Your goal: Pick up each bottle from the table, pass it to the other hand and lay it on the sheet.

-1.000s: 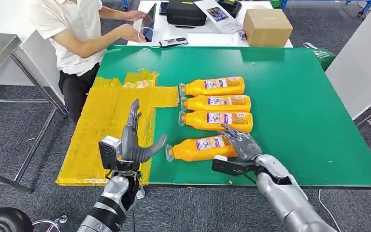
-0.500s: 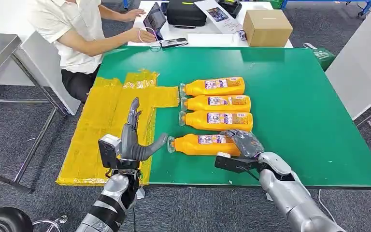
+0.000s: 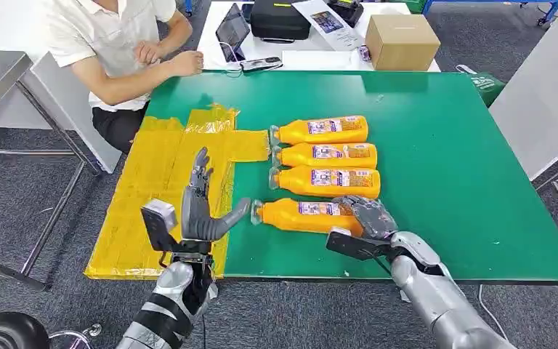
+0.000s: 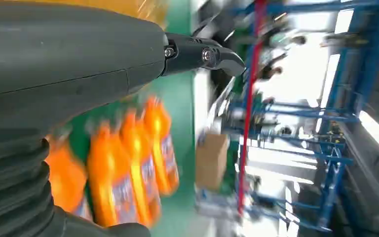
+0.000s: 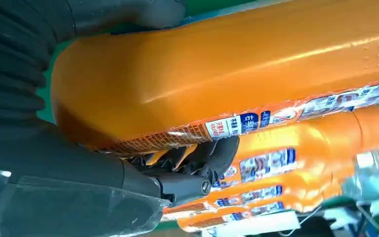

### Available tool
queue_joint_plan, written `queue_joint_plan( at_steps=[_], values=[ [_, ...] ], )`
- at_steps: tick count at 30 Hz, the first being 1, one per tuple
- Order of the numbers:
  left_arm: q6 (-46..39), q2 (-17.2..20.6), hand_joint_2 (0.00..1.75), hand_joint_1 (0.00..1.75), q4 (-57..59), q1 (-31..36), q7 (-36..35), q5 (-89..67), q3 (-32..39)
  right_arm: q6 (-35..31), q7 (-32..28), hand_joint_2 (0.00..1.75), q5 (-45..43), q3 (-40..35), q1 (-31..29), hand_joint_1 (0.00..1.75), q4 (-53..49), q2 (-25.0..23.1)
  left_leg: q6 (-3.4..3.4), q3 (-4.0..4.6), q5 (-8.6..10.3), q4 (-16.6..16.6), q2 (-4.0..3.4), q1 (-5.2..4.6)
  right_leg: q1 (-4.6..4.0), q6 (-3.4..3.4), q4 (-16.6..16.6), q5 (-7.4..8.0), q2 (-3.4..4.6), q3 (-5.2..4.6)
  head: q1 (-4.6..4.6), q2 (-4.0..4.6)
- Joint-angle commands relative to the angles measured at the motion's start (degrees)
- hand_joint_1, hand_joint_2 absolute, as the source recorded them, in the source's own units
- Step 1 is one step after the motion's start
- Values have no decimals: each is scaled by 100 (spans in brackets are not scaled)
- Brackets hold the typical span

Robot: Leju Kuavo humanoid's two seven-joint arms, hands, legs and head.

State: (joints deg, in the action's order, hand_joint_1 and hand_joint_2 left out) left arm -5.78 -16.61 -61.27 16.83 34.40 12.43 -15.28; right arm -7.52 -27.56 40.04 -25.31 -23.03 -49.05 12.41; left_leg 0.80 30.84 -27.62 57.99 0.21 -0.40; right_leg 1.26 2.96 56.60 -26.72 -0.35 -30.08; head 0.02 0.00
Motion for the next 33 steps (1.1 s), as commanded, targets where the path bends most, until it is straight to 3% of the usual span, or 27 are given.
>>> queue_joint_plan(
  at_steps=[1,4,9,20,23,26,30,33],
  values=[
    [-347,90,175,0,-794,-887,-457,626,-351,-203,-284,175,-940,1286,876,175,-796,-582,-11,-1,0,-8,-11,10,-10,-17,-11,5,11,-2,2,0],
    [-468,116,175,0,-596,-946,-515,927,-566,-140,-356,175,-1231,1531,1137,175,-1119,-629,-5,5,-1,-3,8,6,-6,-10,-5,0,-8,-6,2,0],
    [-8,346,175,0,-784,-1284,-889,2024,-890,-61,-464,175,-1495,1621,1076,175,-1066,-722,-5,25,-1,-2,-9,7,-8,-14,-4,9,10,-24,4,0],
    [-333,388,175,0,-874,-1302,-938,2034,-993,-146,-483,175,-1568,1674,1145,175,-1110,-734,-12,31,1,3,-7,13,-14,-22,-4,10,9,-28,2,0],
    [305,612,175,0,-910,-1349,-1068,2193,-1422,-79,-615,175,-1766,1720,1116,175,-1067,-824,-4,21,-1,-3,-1,1,-2,-10,-2,3,2,-22,4,0],
    [994,623,175,0,-488,-1255,-1488,2614,-1561,165,-738,175,-1888,1552,959,175,-898,-979,-7,21,1,-6,-8,6,-7,-15,-7,8,10,-23,2,0],
    [1273,622,175,0,-279,-965,-1320,2355,-1806,458,-880,175,-1814,1014,893,175,-910,-1218,-9,23,2,-6,-20,9,-10,-18,-8,14,21,-24,0,0],
    [863,510,175,0,-177,-747,-1402,2185,-1726,599,-918,175,-1757,516,972,175,-1119,-1298,-7,27,1,-3,-14,5,-6,-14,0,8,14,-29,2,0]
  ],
)
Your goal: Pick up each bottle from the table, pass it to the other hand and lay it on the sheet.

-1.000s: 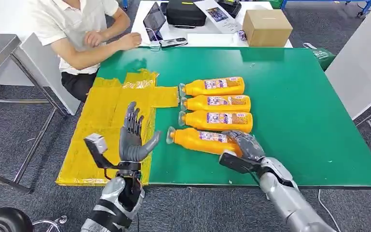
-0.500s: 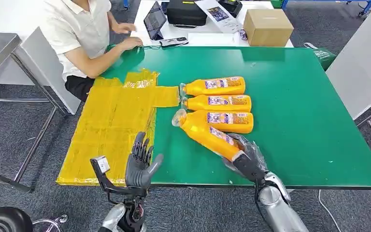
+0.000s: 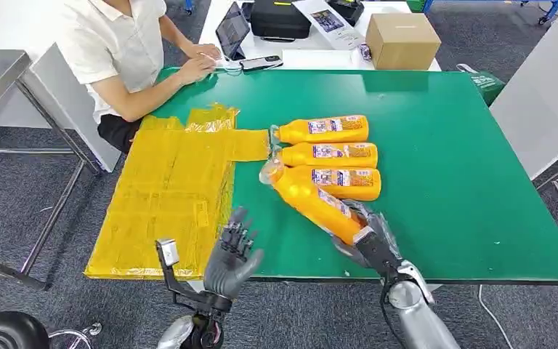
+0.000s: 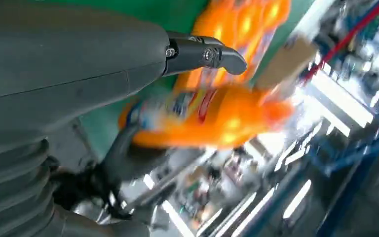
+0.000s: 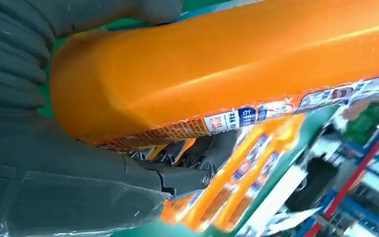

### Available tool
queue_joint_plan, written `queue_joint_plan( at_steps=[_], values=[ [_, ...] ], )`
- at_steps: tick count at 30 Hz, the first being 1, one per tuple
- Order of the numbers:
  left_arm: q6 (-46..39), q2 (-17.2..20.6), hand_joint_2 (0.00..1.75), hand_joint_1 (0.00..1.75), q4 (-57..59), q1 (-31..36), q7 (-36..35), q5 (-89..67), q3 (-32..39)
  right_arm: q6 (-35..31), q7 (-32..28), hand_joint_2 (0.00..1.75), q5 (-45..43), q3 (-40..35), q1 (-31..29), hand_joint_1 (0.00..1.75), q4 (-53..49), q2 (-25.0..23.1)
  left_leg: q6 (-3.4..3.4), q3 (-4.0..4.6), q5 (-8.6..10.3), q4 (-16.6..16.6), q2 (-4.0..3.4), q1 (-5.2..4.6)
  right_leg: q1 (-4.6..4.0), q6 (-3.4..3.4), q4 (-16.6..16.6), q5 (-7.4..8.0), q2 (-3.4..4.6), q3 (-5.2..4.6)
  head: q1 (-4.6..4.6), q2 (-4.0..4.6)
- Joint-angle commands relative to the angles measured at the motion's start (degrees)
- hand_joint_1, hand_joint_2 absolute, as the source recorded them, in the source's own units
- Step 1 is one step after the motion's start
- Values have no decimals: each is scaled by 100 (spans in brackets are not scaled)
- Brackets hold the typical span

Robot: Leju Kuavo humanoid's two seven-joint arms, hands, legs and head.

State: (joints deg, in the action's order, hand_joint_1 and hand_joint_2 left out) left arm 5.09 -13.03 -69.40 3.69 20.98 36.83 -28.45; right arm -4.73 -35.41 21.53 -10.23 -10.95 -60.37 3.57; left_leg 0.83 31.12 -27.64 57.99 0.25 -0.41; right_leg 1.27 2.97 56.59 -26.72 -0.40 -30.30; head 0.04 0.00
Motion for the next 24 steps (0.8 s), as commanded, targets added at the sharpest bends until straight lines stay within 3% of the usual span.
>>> queue_joint_plan(
  at_steps=[1,11,15,24],
  values=[
    [-324,128,175,0,624,606,-40,-314,-404,369,-149,175,98,-1116,-181,175,-48,-408,-9,3,3,1,-12,8,-8,-12,1,7,12,-8,0,0],
    [-767,2,175,0,492,845,-54,-50,-193,431,-335,175,49,-1597,-101,175,32,-343,-7,5,4,4,-3,11,-12,-13,-2,6,3,-5,0,0],
    [-1346,-103,175,0,859,1123,-3,82,65,410,-397,175,22,-1811,-48,175,-234,-387,-12,9,6,7,-5,15,-16,-18,-1,9,6,-8,-2,0],
    [-1196,-83,175,0,710,1083,162,174,75,441,-347,175,-41,-1838,-73,175,-200,-366,-8,6,4,4,-3,10,-10,-13,0,6,3,-7,0,0]
  ],
)
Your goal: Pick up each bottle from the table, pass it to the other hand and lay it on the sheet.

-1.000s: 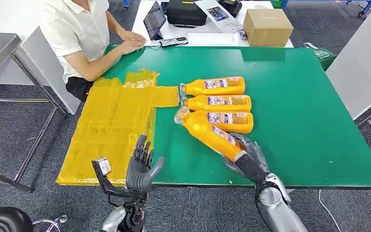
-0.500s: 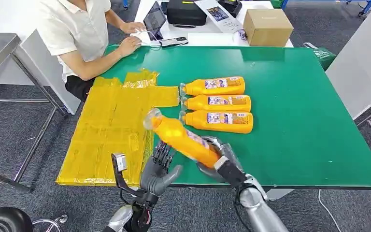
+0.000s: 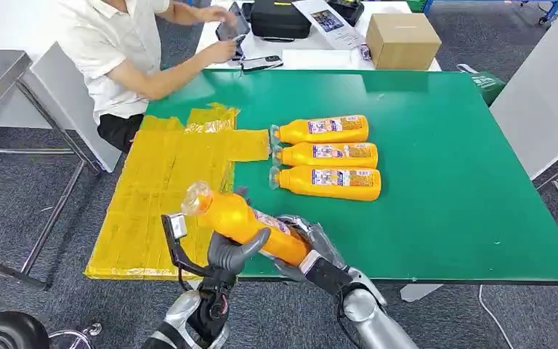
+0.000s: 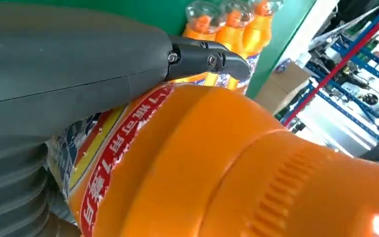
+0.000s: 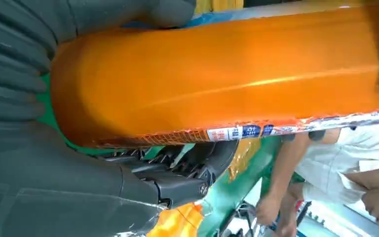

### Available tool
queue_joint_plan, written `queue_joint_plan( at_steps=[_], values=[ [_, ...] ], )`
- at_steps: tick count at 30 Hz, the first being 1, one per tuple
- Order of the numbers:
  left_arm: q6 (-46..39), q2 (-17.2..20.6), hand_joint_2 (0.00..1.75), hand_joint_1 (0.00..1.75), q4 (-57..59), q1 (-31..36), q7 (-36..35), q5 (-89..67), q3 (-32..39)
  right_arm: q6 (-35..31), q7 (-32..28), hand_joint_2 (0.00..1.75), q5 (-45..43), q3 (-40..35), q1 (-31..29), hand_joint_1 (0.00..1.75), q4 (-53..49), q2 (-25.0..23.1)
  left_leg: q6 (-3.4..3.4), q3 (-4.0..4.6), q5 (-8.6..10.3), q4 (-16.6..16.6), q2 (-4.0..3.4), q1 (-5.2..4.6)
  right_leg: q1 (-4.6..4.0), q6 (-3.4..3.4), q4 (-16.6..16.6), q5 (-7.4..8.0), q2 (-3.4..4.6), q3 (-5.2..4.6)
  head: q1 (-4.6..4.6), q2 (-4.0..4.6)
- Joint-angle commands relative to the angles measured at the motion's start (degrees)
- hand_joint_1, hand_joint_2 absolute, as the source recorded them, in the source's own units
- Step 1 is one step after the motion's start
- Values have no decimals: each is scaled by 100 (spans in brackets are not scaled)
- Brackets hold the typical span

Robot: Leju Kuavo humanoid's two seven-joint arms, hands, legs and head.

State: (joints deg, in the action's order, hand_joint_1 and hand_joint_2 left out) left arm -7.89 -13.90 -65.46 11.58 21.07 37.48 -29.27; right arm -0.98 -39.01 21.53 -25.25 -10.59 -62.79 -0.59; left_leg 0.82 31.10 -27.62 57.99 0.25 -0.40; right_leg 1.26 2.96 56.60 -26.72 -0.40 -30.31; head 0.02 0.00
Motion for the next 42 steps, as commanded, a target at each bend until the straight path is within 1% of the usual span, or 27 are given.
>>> queue_joint_plan(
  at_steps=[1,2,4,6,8,9,13,14,15,16,17,18,22,23,26,30,31,32,34,35,36,37,38,39,40,41,42],
  values=[
    [179,16,175,0,234,267,188,128,157,81,41,175,-65,-330,-112,173,80,44,-10,9,4,4,-4,13,-14,-17,-4,9,5,-5,0,0],
    [283,31,175,0,64,201,212,149,165,112,72,175,-105,-329,-133,171,178,38,-8,7,2,4,-4,10,-10,-14,-2,6,5,-5,0,0],
    [565,65,175,0,-303,85,346,123,169,258,69,175,-239,-301,-177,175,364,2,-11,8,1,6,-12,14,-14,-18,-2,9,13,-7,2,0],
    [554,51,175,0,-381,70,339,124,178,265,63,175,-244,-301,-187,175,401,-5,-7,8,1,4,-8,7,-8,-11,0,5,8,-6,0,0],
    [554,51,175,0,-381,70,339,124,178,265,63,175,-244,-301,-187,175,401,-5,-14,12,4,5,-11,18,-19,-22,-4,12,12,-8,0,0],
    [554,51,175,0,-381,70,339,124,178,265,63,175,-244,-301,-187,175,401,-5,-6,5,2,2,0,6,-6,-9,-1,4,1,-2,0,0],
    [554,51,175,0,-365,65,339,122,180,263,66,175,-242,-302,-191,175,395,-9,-14,10,7,2,-11,21,-22,-23,-11,17,12,-5,2,0],
    [583,58,175,7,-364,68,340,106,170,284,58,175,-263,-295,-188,169,395,-12,-8,6,3,3,-5,9,-10,-13,-2,7,5,-4,2,0],
    [615,51,175,162,-371,58,310,97,178,313,55,175,-291,-280,-183,162,429,-31,-6,6,3,2,0,5,-6,-9,-1,4,1,-3,0,0],
    [643,63,175,175,-383,58,308,70,155,340,47,175,-329,-261,-180,143,447,-48,-9,8,4,4,-2,10,-11,-15,-2,7,3,-5,2,0],
    [640,32,175,175,-397,32,308,69,196,425,48,175,-409,-235,-173,7,469,-79,-7,6,2,3,-5,9,-10,-13,-3,6,6,-3,2,0],
    [603,20,175,175,-419,23,333,42,212,481,69,175,-444,-243,-171,0,489,-103,-6,3,1,1,-3,5,-6,-9,-2,3,3,-2,0,0],
    [275,-14,175,175,-428,77,486,-128,319,572,93,175,-467,-304,-141,0,531,-128,-7,5,1,3,-4,8,-8,-12,0,4,4,-4,2,0],
    [145,-22,175,175,-446,114,561,-178,388,558,79,0,-473,-304,-116,0,530,-143,-6,5,2,1,-1,6,-7,-10,-2,3,2,-2,2,0],
    [88,-38,175,175,-608,146,632,-8,681,482,65,0,-472,-286,-99,0,512,-188,-10,10,2,6,-4,12,-12,-15,0,6,5,-7,0,0],
    [364,40,175,175,-669,94,495,189,862,467,62,0,-565,-194,17,0,395,-192,-11,8,4,2,-8,12,-13,-16,-3,9,9,-7,2,0],
    [455,38,175,175,-656,84,438,243,883,453,64,0,-576,-161,35,0,375,-189,-9,6,3,3,-4,11,-12,-15,-2,7,4,-5,2,0],
    [796,111,175,175,-677,68,412,261,784,421,68,0,-603,-87,42,0,362,-184,-10,9,5,4,-3,14,-15,-18,-3,9,4,-6,0,0],
    [1090,131,175,175,-692,23,365,334,758,663,120,0,-945,104,60,0,361,-254,-10,7,4,3,0,12,-13,-16,-3,7,0,-4,2,0],
    [1260,141,175,175,-740,-44,348,324,751,870,162,175,-1180,231,97,0,277,-298,-6,5,3,1,-3,7,-8,-10,-2,5,3,-4,2,0],
    [1293,137,175,175,-771,-84,335,307,761,920,204,175,-1269,301,129,0,210,-328,-14,8,6,1,-9,21,-22,-23,-12,15,10,-5,2,0],
    [1267,137,175,175,-772,-88,325,254,767,916,230,175,-1284,335,152,0,152,-334,-7,4,2,1,-3,7,-7,-11,-2,4,3,-3,0,0],
    [836,160,175,175,-770,-40,548,-231,727,798,264,175,-1228,368,198,0,48,-343,-10,6,3,0,-6,11,-12,-16,-5,7,7,-4,0,0],
    [129,196,175,175,-724,83,816,-983,646,852,271,175,-1387,484,306,0,-122,-400,-6,6,1,2,-1,4,-4,-10,1,2,1,-4,0,0],
    [-558,259,175,175,-623,214,1045,-1759,519,1624,496,175,-2198,687,393,0,-180,-488,-11,9,2,4,-2,13,-13,-18,-1,6,3,-5,0,0],
    [-1032,285,175,175,-498,322,1140,-2300,486,1661,589,175,-2355,768,490,0,-352,-501,-8,10,4,3,6,6,-7,-12,1,2,-6,-5,0,0],
    [-1464,311,175,175,-431,407,1310,-2817,475,846,336,175,-1759,759,553,0,-572,-480,-13,14,7,5,14,13,-14,-19,-1,5,-13,-5,0,0]
  ],
)
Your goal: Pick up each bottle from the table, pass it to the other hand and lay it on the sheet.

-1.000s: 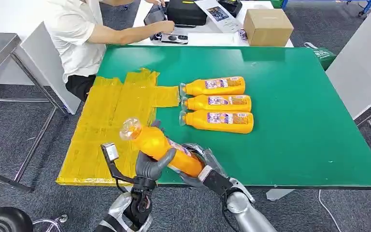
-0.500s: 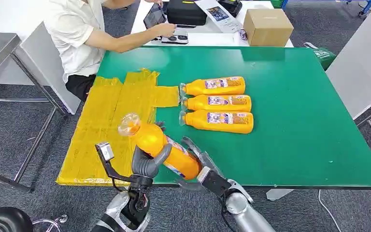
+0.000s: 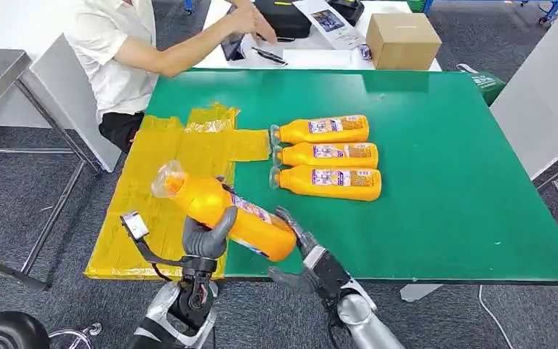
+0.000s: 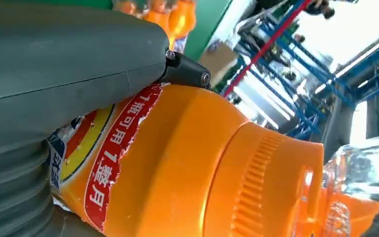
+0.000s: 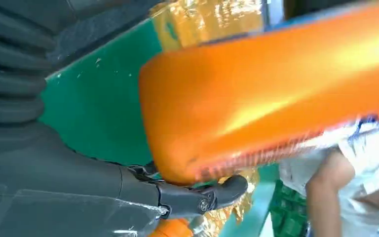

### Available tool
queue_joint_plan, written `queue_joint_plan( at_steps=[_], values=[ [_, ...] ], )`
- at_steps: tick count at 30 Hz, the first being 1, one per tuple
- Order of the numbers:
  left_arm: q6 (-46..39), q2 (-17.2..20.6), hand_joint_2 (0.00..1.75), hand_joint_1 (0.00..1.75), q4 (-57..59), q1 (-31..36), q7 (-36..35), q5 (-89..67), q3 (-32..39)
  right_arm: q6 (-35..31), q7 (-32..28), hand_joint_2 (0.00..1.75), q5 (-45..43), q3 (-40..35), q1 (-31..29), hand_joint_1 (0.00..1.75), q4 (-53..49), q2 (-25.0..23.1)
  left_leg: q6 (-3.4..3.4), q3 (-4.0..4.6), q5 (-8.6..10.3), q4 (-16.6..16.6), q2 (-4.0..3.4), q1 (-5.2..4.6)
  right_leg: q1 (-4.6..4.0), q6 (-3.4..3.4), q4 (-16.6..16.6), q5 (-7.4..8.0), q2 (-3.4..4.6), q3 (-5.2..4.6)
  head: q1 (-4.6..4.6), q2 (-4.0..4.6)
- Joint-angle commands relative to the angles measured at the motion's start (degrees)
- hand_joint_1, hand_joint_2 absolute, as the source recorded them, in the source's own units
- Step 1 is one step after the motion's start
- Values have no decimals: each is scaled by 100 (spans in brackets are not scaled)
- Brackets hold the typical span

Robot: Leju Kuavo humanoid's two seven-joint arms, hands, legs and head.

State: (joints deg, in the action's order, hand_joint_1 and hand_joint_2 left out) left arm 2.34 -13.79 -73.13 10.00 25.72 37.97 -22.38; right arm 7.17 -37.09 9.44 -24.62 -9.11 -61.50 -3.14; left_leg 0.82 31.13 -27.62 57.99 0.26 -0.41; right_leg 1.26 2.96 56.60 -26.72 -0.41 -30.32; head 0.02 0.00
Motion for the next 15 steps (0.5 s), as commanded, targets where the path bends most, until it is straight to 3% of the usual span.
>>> queue_joint_plan(
  at_steps=[1,3,4,6,8,11,15],
  values=[
    [-2475,275,175,175,331,576,843,-2901,-154,7,167,175,-540,680,423,0,-802,-220,-10,12,7,5,14,9,-10,-15,3,3,-13,-8,-2,0],
    [-2678,326,175,175,283,572,894,-3296,-162,-330,196,175,-548,858,423,0,-902,-316,-12,14,7,6,7,10,-11,-17,5,5,-6,-14,2,0],
    [-2808,359,175,175,206,532,884,-3495,-141,-854,108,175,-571,1116,441,0,-990,-486,-6,8,5,2,6,3,-4,-10,3,2,-5,-9,2,0],
    [-3574,552,175,175,190,553,745,-4702,-276,-2554,-291,175,-445,1680,457,0,-1377,-860,-5,7,4,2,-2,2,-3,-9,4,4,3,-10,0,0],
    [-4234,643,175,175,537,677,136,-6451,-224,-2629,-129,175,-943,1946,435,0,-1691,-879,-7,9,4,2,-10,1,-2,-10,8,4,9,-16,0,0],
    [-4234,596,175,175,952,828,-527,-7782,43,-2446,-153,175,-1040,2105,503,0,-1966,-836,-6,5,7,0,2,4,-5,-10,1,3,-3,-5,2,0],
    [-4234,591,175,175,1023,866,-515,-7787,62,-2431,-152,175,-1041,2108,527,0,-1950,-854,-10,6,9,1,-1,8,-9,-15,0,7,1,-6,-2,0]
  ],
)
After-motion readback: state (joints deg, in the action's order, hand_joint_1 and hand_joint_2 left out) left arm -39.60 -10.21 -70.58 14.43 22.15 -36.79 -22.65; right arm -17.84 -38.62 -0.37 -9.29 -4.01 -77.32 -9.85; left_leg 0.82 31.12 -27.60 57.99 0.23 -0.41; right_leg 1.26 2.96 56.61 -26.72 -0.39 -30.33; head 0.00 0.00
